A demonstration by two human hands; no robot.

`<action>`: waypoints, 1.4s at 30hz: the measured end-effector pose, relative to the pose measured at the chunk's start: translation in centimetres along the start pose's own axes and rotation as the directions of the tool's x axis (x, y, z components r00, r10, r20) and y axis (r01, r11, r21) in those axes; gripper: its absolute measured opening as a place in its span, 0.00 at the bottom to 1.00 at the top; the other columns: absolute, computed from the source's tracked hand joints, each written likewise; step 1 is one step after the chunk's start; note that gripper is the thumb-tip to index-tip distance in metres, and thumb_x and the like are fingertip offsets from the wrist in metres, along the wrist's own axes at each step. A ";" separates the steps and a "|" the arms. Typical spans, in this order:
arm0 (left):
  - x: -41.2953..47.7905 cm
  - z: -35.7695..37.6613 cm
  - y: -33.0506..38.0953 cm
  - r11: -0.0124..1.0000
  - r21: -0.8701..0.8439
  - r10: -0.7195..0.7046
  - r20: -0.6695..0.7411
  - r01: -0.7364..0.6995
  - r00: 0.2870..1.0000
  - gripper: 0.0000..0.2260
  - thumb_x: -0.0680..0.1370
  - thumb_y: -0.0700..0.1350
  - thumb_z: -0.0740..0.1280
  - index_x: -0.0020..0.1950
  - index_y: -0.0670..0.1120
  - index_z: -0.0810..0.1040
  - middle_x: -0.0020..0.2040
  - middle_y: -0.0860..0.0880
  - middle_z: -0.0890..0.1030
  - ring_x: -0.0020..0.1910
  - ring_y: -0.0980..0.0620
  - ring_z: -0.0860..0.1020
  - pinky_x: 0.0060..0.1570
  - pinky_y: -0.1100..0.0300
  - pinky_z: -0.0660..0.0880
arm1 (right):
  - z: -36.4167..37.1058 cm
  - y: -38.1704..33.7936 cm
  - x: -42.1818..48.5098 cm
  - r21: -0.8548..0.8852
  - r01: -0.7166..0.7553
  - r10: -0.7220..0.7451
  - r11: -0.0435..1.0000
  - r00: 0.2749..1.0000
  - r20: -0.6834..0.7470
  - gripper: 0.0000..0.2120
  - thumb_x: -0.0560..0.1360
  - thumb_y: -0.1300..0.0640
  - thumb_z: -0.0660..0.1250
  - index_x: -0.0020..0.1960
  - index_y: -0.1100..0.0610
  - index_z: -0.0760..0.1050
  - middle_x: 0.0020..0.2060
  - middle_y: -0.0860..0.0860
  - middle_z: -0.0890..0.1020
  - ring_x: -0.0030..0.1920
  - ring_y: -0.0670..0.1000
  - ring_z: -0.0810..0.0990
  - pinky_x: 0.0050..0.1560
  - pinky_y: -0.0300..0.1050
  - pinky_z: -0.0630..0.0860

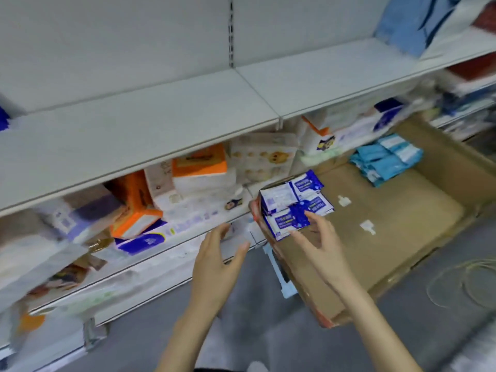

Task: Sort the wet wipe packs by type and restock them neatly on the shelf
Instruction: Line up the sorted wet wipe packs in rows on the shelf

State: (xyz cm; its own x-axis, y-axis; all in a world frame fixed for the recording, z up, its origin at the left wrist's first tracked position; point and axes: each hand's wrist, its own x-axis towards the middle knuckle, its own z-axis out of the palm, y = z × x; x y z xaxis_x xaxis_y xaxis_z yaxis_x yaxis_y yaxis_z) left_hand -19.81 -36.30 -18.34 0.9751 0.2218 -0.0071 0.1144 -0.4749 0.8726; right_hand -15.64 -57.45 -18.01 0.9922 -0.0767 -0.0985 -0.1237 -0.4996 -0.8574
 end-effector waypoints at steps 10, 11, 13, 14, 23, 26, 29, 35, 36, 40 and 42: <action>9.0 14.8 -3.7 0.961 0.272 -0.068 0.376 -0.040 0.924 0.21 0.76 0.57 0.66 0.67 0.53 0.70 0.63 0.57 0.73 0.62 0.58 0.69 0.54 0.67 0.63 | -1.9 12.9 9.9 0.085 -0.403 0.403 0.911 0.915 0.016 0.21 0.75 0.51 0.69 0.66 0.51 0.69 0.62 0.49 0.71 0.56 0.48 0.75 0.53 0.40 0.69; 10.3 16.4 -4.6 0.953 0.301 -0.103 0.403 -0.025 0.909 0.21 0.76 0.58 0.66 0.67 0.53 0.70 0.63 0.55 0.74 0.62 0.55 0.71 0.55 0.63 0.67 | -1.6 14.0 11.2 0.099 -0.451 0.452 0.887 0.892 0.014 0.21 0.75 0.53 0.69 0.66 0.53 0.69 0.62 0.51 0.72 0.55 0.48 0.75 0.53 0.39 0.68; 12.7 19.2 -6.0 0.934 0.354 -0.195 0.414 0.040 0.889 0.21 0.75 0.56 0.67 0.66 0.52 0.70 0.63 0.52 0.75 0.62 0.51 0.72 0.58 0.56 0.72 | -0.9 16.3 14.0 0.128 -0.540 0.542 0.832 0.840 0.027 0.21 0.75 0.56 0.70 0.66 0.58 0.69 0.62 0.55 0.74 0.54 0.49 0.74 0.51 0.36 0.67; 13.7 20.5 -6.6 0.930 0.361 -0.222 0.414 0.065 0.883 0.21 0.75 0.55 0.67 0.66 0.51 0.70 0.63 0.52 0.75 0.62 0.51 0.72 0.58 0.54 0.73 | -0.6 17.4 15.5 0.139 -0.581 0.582 0.802 0.812 0.036 0.21 0.75 0.58 0.70 0.65 0.61 0.70 0.61 0.57 0.75 0.54 0.49 0.74 0.50 0.35 0.67; 15.6 26.4 -9.4 0.878 0.467 -0.306 0.390 0.100 0.869 0.25 0.76 0.49 0.69 0.71 0.45 0.67 0.69 0.47 0.70 0.68 0.49 0.67 0.61 0.49 0.74 | 0.6 22.3 23.0 0.461 -0.754 0.820 0.468 0.565 0.093 0.13 0.75 0.56 0.70 0.56 0.58 0.70 0.45 0.48 0.75 0.46 0.50 0.77 0.54 0.47 0.76; 15.3 26.9 -9.1 0.861 0.500 -0.302 0.351 0.095 0.886 0.26 0.76 0.46 0.70 0.71 0.43 0.68 0.69 0.45 0.70 0.68 0.47 0.67 0.61 0.47 0.73 | 1.5 22.8 23.7 0.583 -0.740 0.877 0.334 0.470 0.095 0.12 0.74 0.58 0.71 0.53 0.58 0.71 0.43 0.51 0.75 0.38 0.48 0.77 0.46 0.42 0.78; 15.1 27.5 -9.0 0.848 0.517 -0.323 0.331 0.116 0.887 0.27 0.75 0.46 0.70 0.72 0.44 0.67 0.69 0.44 0.70 0.66 0.47 0.68 0.59 0.45 0.75 | 2.1 23.1 24.2 0.629 -0.726 0.898 0.278 0.428 0.098 0.10 0.73 0.59 0.72 0.48 0.56 0.71 0.41 0.52 0.78 0.37 0.47 0.78 0.40 0.39 0.77; 15.7 28.3 -9.8 0.784 0.620 -0.296 0.316 0.040 0.901 0.32 0.69 0.47 0.77 0.68 0.41 0.70 0.62 0.41 0.75 0.60 0.41 0.73 0.54 0.45 0.75 | 2.7 23.5 24.8 0.575 -0.761 0.880 0.300 0.453 0.141 0.16 0.74 0.57 0.71 0.59 0.62 0.75 0.53 0.56 0.83 0.51 0.55 0.83 0.53 0.50 0.78; 15.9 28.4 -9.9 0.760 0.650 -0.294 0.317 0.020 0.902 0.32 0.68 0.49 0.77 0.68 0.42 0.71 0.62 0.41 0.75 0.61 0.41 0.73 0.55 0.45 0.74 | 2.6 23.5 24.8 0.586 -0.755 0.879 0.293 0.454 0.146 0.16 0.75 0.58 0.70 0.60 0.62 0.74 0.53 0.56 0.83 0.51 0.55 0.83 0.53 0.50 0.78; 16.3 28.7 -9.6 0.741 0.668 -0.342 0.280 0.073 0.897 0.33 0.70 0.53 0.75 0.71 0.46 0.68 0.66 0.44 0.70 0.65 0.43 0.67 0.62 0.47 0.69 | 1.8 23.9 23.7 0.669 -0.699 0.868 0.253 0.469 0.163 0.16 0.76 0.60 0.69 0.62 0.61 0.74 0.55 0.57 0.82 0.47 0.54 0.83 0.47 0.48 0.81; 16.3 28.9 -9.3 0.760 0.639 -0.358 0.257 0.120 0.898 0.33 0.70 0.52 0.75 0.71 0.48 0.67 0.67 0.44 0.68 0.66 0.44 0.65 0.63 0.48 0.66 | 1.1 24.1 22.5 0.688 -0.683 0.870 0.245 0.469 0.156 0.15 0.76 0.61 0.68 0.62 0.61 0.74 0.54 0.56 0.83 0.45 0.51 0.83 0.44 0.44 0.82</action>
State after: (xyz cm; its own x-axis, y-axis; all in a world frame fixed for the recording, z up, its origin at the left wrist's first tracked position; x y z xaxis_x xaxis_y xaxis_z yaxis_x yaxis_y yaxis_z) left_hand 0.54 -52.88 -40.72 0.8832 0.1500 -0.4443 0.3253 -0.8784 0.3501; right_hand 3.76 -70.23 -41.46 0.3601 -0.3362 -0.8702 -0.6967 0.5235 -0.4905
